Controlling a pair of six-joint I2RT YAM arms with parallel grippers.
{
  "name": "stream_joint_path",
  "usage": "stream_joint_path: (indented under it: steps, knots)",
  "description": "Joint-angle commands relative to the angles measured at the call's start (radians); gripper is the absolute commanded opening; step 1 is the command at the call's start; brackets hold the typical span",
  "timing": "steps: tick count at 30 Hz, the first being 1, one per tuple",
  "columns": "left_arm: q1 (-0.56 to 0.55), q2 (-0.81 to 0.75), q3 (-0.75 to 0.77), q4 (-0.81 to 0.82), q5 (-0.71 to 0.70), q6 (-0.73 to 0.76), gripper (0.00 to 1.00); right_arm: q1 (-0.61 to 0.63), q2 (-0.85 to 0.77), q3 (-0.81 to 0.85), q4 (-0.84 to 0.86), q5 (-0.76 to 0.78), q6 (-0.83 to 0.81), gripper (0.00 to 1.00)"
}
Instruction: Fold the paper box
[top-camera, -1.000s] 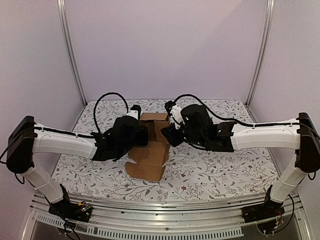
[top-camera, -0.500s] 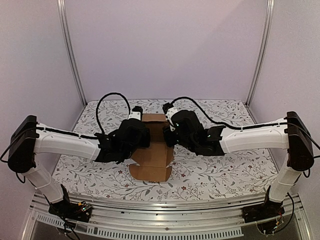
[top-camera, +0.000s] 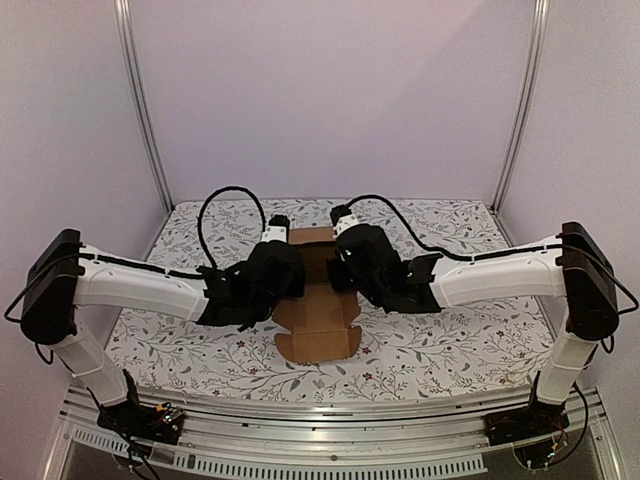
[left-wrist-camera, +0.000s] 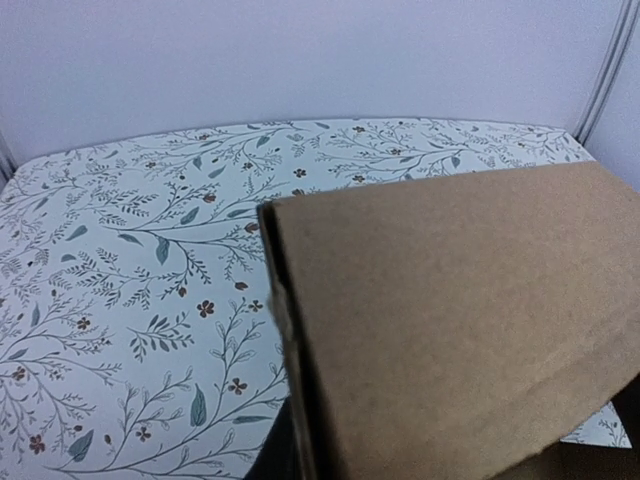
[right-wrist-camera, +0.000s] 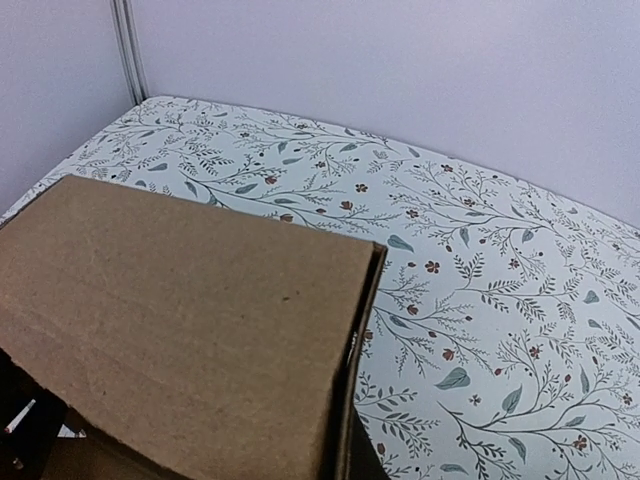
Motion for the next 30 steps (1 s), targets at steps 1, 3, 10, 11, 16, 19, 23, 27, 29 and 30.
stream_joint_path:
  steps: [1, 3, 10, 11, 16, 19, 23, 27, 29, 30]
  knots:
    - [-0.053, 0.017, 0.04, 0.018, 0.119, 0.017, 0.19, 0.024, 0.023, 0.039, 0.044, -0.049, 0.003, 0.0]
    - [-0.053, 0.016, 0.041, 0.017, 0.125, 0.019, 0.28, 0.024, 0.023, 0.041, 0.035, -0.038, -0.001, 0.0]
    - [-0.053, -0.016, 0.017, 0.021, 0.163, 0.022, 0.51, 0.021, 0.033, 0.044, 0.019, -0.008, -0.043, 0.0]
    - [-0.053, -0.023, 0.007, 0.027, 0.176, 0.025, 0.53, 0.017, 0.037, 0.042, 0.018, -0.012, -0.049, 0.0]
    - [-0.052, -0.078, -0.041, 0.032, 0.22, 0.042, 0.67, -0.01, 0.05, 0.033, 0.02, -0.038, -0.065, 0.0]
    - [-0.048, -0.116, -0.071, 0.029, 0.239, 0.046, 0.68, -0.022, 0.059, 0.029, 0.021, -0.051, -0.071, 0.0]
    - [-0.047, -0.187, -0.121, 0.04, 0.268, 0.059, 0.69, -0.04, 0.075, 0.026, 0.023, -0.082, -0.081, 0.0]
    - [-0.044, -0.259, -0.158, 0.044, 0.359, 0.096, 0.69, -0.055, 0.092, 0.014, 0.044, -0.135, -0.101, 0.0]
    - [-0.043, -0.3, -0.178, 0.029, 0.386, 0.104, 0.68, -0.069, 0.104, 0.0, 0.069, -0.185, -0.119, 0.0]
    - [-0.041, -0.324, -0.194, 0.028, 0.398, 0.11, 0.68, -0.076, 0.109, -0.015, 0.09, -0.219, -0.123, 0.0]
